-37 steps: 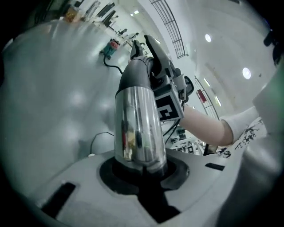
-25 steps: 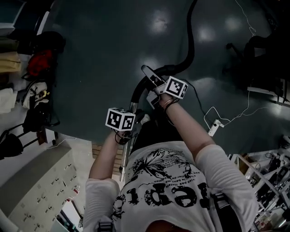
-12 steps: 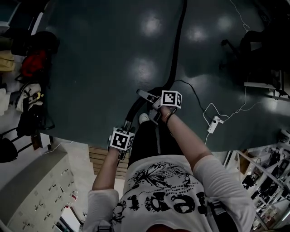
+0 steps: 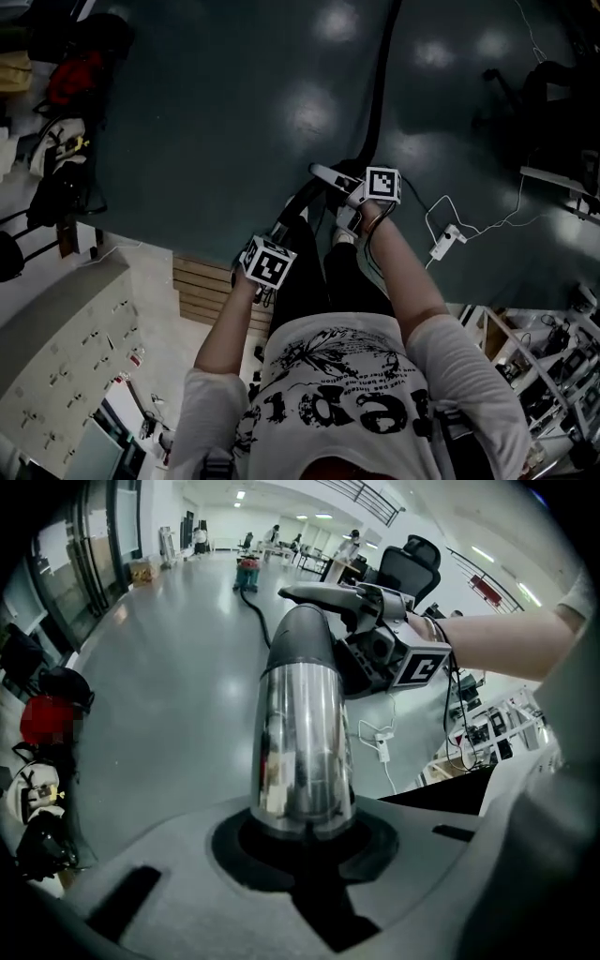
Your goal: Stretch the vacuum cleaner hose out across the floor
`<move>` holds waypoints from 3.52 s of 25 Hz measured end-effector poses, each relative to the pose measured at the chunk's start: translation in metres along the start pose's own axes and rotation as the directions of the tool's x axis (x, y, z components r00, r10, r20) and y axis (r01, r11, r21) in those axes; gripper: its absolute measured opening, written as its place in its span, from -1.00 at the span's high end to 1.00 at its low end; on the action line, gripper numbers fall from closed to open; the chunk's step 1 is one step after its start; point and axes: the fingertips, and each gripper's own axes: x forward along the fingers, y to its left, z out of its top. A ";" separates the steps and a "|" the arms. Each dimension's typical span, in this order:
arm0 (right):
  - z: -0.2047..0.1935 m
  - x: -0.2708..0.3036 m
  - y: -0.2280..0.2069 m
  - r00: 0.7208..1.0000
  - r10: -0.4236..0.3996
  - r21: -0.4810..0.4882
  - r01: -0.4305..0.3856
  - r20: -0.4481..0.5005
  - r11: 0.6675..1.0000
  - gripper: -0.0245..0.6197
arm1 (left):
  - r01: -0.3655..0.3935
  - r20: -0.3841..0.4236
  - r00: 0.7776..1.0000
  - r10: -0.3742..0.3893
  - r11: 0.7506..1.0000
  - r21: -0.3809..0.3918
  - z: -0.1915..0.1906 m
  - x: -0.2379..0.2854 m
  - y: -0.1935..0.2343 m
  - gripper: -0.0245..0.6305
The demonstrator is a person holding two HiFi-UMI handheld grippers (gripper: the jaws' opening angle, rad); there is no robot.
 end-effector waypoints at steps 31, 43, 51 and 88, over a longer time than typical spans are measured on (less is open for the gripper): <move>-0.051 -0.046 -0.087 0.980 0.132 -0.379 -0.066 0.150 0.923 0.91 | 0.018 0.203 0.979 0.019 0.983 -0.182 -0.083 0.124 0.054 0.76; -0.029 0.016 -0.311 0.989 -0.120 -0.711 0.145 0.087 0.688 0.91 | 0.009 0.341 0.940 0.021 0.996 -0.087 -0.179 0.331 0.152 0.76; -0.003 0.044 -0.381 0.988 -0.151 -0.804 0.070 -0.024 0.590 0.91 | 0.042 0.431 0.902 0.024 0.989 -0.142 -0.233 0.437 0.205 0.77; -0.038 0.089 -0.510 0.888 -0.460 -0.829 0.251 -0.009 0.500 0.91 | -0.134 0.487 0.704 0.518 0.769 -0.625 -0.201 0.414 0.324 0.38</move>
